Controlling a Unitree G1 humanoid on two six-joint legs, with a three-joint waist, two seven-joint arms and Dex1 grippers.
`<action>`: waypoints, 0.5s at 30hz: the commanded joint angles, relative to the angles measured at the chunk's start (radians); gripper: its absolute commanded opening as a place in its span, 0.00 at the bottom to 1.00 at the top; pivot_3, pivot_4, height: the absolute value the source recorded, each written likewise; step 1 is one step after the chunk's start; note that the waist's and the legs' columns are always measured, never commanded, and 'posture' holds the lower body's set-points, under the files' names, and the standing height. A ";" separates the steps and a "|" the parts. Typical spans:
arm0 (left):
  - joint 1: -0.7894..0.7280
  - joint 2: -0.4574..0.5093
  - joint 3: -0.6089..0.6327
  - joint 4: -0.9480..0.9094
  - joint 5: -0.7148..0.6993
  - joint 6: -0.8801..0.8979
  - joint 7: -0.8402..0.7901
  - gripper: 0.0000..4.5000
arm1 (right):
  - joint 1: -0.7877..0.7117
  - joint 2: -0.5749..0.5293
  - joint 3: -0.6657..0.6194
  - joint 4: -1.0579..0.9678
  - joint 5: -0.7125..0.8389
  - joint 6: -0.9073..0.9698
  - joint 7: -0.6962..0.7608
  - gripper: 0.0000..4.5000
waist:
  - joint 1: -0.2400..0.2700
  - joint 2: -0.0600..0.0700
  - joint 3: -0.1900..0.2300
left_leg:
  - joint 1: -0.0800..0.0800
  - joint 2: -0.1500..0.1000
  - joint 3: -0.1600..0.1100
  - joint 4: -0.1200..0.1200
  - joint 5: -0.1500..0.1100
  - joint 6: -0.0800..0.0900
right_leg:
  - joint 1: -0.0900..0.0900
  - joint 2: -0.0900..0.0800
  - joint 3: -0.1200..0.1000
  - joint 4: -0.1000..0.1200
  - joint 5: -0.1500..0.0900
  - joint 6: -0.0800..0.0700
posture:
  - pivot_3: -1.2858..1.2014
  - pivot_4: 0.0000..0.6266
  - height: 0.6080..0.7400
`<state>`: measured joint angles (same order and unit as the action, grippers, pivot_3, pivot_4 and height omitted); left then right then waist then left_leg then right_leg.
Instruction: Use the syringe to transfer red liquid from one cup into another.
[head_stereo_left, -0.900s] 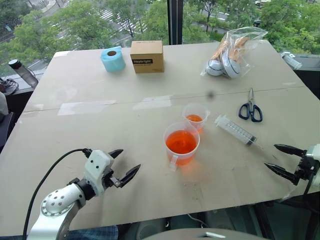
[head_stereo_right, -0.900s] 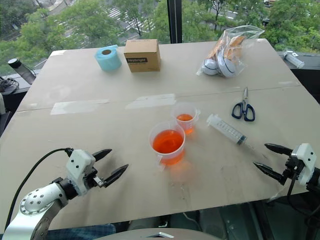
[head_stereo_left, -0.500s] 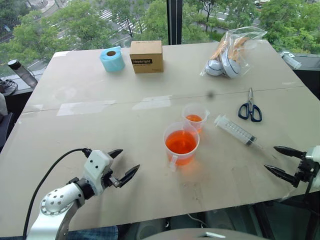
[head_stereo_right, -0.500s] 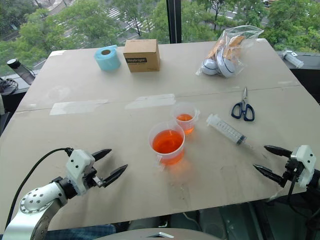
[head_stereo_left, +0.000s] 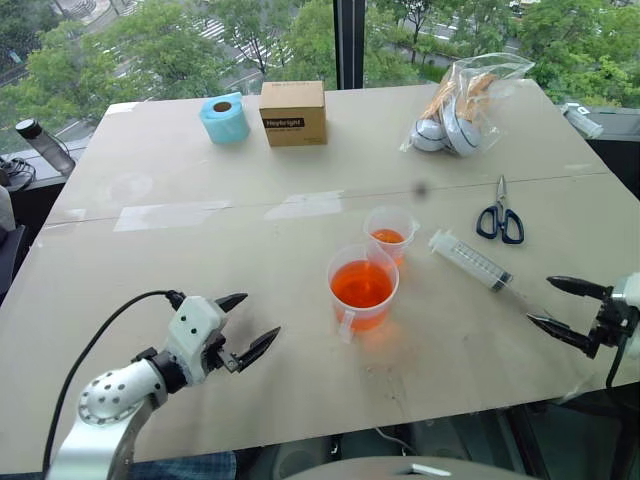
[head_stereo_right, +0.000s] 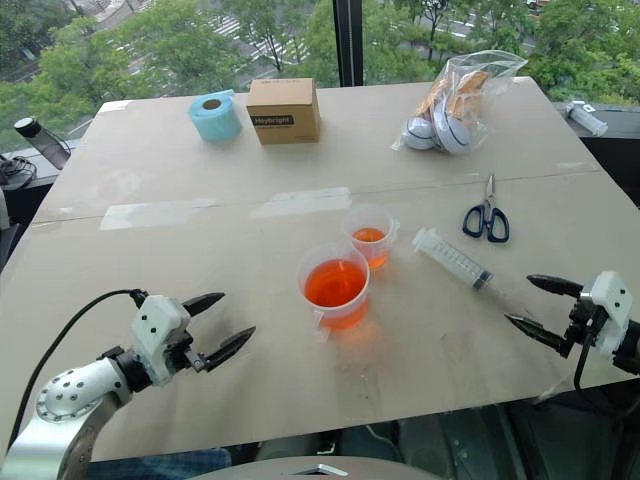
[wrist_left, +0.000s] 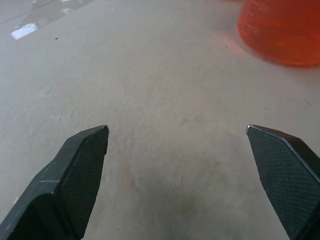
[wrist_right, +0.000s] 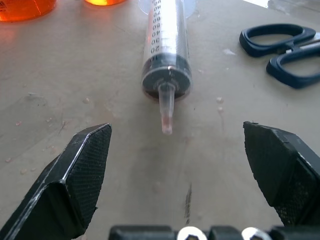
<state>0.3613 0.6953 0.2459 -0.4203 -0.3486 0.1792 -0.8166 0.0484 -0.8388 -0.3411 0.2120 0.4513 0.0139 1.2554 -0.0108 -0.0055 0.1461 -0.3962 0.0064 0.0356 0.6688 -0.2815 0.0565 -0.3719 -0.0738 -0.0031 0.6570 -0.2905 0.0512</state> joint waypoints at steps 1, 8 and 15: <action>-0.085 0.086 0.081 -0.087 -0.111 0.080 -0.052 1.00 | -0.033 -0.064 0.034 -0.181 0.019 0.187 -0.059 0.99 | 0.001 0.000 0.000 | -0.001 0.000 0.000 0.000 0.000 0.000 | -0.001 0.000 0.000 0.000 0.000 0.000 | 0.52 0.24 1.00; -0.309 0.257 0.084 -0.198 -0.301 0.317 -0.087 1.00 | -0.245 -0.193 0.209 -0.375 -0.034 0.554 -0.155 0.99 | -0.001 0.001 0.001 | -0.004 0.000 0.000 0.000 0.002 -0.003 | -0.003 0.000 0.000 -0.001 0.002 0.003 | 0.52 0.24 1.00; -0.559 0.288 0.013 -0.248 -0.440 0.467 -0.056 1.00 | -0.647 -0.287 0.615 -0.398 -0.271 0.855 -0.149 0.99 | -0.002 0.001 0.003 | -0.007 -0.001 0.000 0.000 0.003 -0.005 | -0.007 0.001 0.000 0.000 0.002 0.003 | 0.52 0.24 1.00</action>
<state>-0.1743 0.9703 0.2568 -0.6393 -0.7525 0.6212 -0.8851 -0.5586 -1.0829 0.1809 -0.1672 0.2806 0.8331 1.0846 -0.0125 -0.0046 0.1490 -0.4057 0.0056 0.0349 0.6688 -0.2785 0.0517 -0.3802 -0.0723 -0.0043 0.6562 -0.2888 0.0542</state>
